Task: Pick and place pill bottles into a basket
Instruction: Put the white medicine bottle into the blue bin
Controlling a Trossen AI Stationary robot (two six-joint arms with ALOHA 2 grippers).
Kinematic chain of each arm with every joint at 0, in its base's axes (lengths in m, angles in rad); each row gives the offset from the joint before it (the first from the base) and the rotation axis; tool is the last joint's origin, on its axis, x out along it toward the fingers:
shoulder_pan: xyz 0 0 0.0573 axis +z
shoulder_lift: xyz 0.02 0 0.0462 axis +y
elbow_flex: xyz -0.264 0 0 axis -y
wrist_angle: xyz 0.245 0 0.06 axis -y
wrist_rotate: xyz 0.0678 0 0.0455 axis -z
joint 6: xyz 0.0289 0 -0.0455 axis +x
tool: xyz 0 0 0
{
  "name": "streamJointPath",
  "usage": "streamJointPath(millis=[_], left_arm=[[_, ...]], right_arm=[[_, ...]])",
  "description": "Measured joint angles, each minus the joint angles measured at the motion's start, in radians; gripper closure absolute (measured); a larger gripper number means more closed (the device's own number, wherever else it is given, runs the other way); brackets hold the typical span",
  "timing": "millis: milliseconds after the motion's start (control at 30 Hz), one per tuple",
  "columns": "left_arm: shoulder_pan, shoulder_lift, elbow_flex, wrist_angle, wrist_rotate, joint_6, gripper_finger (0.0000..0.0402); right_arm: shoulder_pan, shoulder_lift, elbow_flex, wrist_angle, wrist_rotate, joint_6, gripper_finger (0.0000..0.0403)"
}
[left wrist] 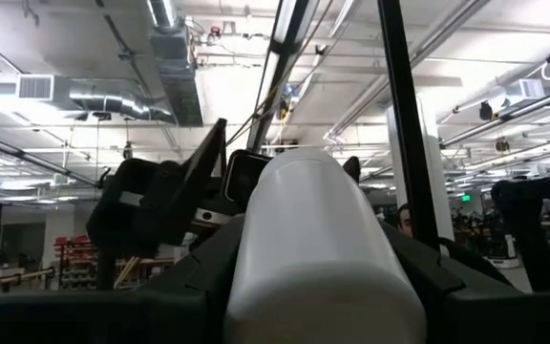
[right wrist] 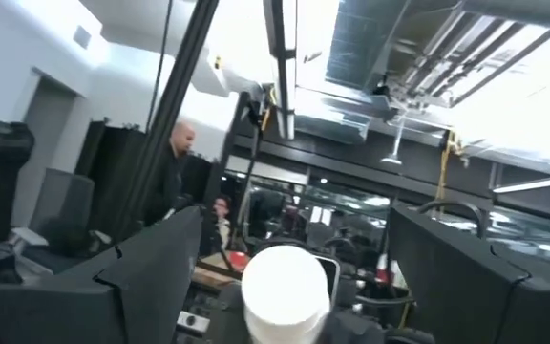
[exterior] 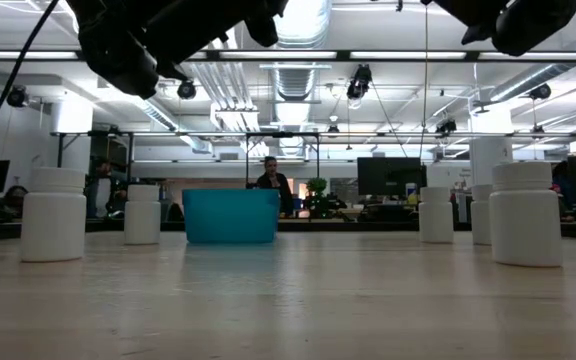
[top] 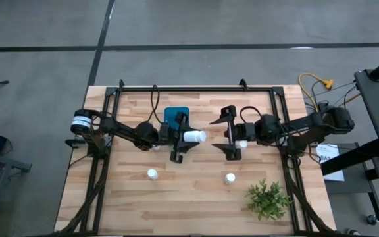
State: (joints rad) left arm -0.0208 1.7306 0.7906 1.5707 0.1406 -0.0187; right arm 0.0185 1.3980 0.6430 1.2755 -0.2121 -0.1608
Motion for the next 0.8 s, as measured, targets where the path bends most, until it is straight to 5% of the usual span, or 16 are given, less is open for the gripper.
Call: streamJointPath(millis=[367,800], left_arm=[[0.000,0.000,0.009,0.000,0.012,-0.001,0.0243],[-0.001,0.000,0.012,0.000,0.036,-0.027,0.0243]], right_arm=[[-0.002,0.162,0.060,0.130,-0.017,0.023,0.0076],[-0.009,0.199,0.090,0.123,-0.025,0.036,0.0092]])
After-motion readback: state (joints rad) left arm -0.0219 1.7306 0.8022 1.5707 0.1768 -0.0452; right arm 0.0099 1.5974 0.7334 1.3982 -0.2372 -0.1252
